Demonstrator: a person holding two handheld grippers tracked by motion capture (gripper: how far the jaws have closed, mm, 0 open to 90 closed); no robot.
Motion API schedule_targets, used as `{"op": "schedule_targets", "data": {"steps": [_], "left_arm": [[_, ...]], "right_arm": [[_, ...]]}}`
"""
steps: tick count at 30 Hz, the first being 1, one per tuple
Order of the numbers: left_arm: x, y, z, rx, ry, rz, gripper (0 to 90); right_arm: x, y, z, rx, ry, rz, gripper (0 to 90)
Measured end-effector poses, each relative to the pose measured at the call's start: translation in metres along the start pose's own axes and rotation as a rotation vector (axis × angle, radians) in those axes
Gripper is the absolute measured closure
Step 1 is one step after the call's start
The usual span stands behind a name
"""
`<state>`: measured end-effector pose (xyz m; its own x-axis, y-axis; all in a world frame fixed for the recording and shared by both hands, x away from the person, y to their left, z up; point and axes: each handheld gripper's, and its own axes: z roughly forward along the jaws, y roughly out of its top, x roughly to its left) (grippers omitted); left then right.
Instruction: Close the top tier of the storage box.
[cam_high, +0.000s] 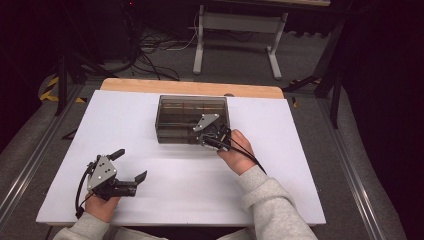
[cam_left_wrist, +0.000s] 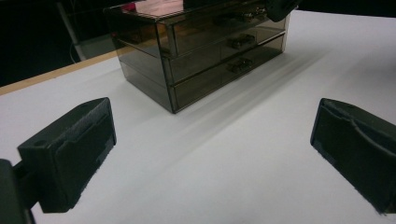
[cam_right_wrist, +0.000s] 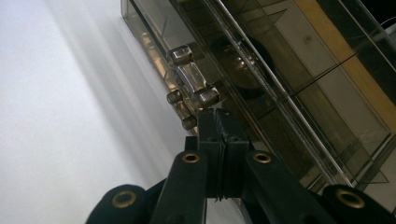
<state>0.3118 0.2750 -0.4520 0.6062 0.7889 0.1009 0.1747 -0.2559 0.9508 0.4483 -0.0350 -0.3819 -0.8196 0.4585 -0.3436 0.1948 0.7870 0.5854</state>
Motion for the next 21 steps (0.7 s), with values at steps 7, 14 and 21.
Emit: {"op": "schedule_targets", "data": {"steps": [7, 14, 21], "left_arm": [[-0.0001, 0.0, -0.0001, 0.001, -0.001, 0.0, 1.0], [0.0, 0.0001, -0.0002, -0.001, 0.0, 0.001, 1.0], [0.0, 0.0002, -0.0003, 0.002, 0.0, 0.002, 1.0]], "right_arm": [[-0.0003, 0.0004, 0.0039, -0.012, -0.03, 0.007, 90.0], [-0.0021, 0.0007, 0.0077, -0.017, -0.075, 0.021, 90.0], [-0.0025, 0.0005, 0.0066, -0.014, -0.063, 0.035, 86.9]]}}
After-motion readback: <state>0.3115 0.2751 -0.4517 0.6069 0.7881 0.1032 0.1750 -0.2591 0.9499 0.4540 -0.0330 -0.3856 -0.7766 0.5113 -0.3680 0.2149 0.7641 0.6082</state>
